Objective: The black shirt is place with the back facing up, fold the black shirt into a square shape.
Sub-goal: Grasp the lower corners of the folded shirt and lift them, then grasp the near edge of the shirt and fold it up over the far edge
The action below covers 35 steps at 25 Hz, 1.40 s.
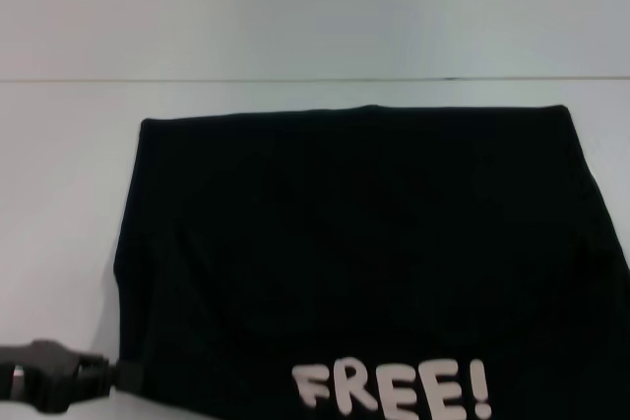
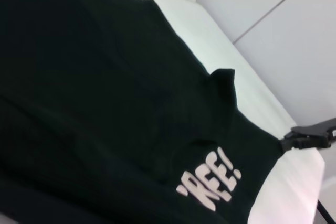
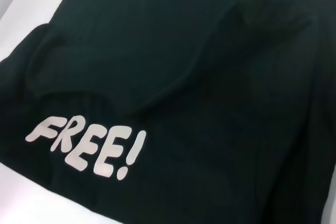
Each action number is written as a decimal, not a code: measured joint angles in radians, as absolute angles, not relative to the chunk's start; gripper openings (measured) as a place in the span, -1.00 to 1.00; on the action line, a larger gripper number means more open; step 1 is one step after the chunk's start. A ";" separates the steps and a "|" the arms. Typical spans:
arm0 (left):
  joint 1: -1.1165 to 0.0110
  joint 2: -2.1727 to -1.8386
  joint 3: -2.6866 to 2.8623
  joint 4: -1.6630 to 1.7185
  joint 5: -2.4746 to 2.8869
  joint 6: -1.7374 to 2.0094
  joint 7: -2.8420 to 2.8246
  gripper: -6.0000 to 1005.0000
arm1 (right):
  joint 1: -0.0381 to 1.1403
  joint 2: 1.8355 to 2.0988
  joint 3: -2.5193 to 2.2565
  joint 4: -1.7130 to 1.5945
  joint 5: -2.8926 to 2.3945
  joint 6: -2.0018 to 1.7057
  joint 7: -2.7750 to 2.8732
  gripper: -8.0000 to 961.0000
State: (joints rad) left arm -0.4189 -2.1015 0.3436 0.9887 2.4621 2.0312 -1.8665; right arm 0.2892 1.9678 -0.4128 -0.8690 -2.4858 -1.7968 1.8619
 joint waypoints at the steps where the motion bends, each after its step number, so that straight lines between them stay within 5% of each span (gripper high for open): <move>1: -0.419 -2.101 0.345 0.986 2.481 2.036 -1.868 -0.99 | 0.284 1.968 -0.408 -0.868 -2.492 -1.803 1.857 -0.90; 11: -0.480 -2.092 0.360 0.954 2.505 2.029 -1.874 -0.99 | 0.330 1.965 -0.345 -0.864 -2.511 -1.824 1.824 -0.89; 24: -0.782 -1.974 0.369 0.731 2.465 1.598 -1.921 -0.99 | 0.598 1.945 -0.237 -0.835 -2.506 -1.610 1.865 -0.88; 35: -0.876 -1.998 0.502 0.616 2.468 1.005 -1.945 -0.99 | 0.789 1.942 -0.315 -0.547 -2.497 -1.035 1.924 -0.87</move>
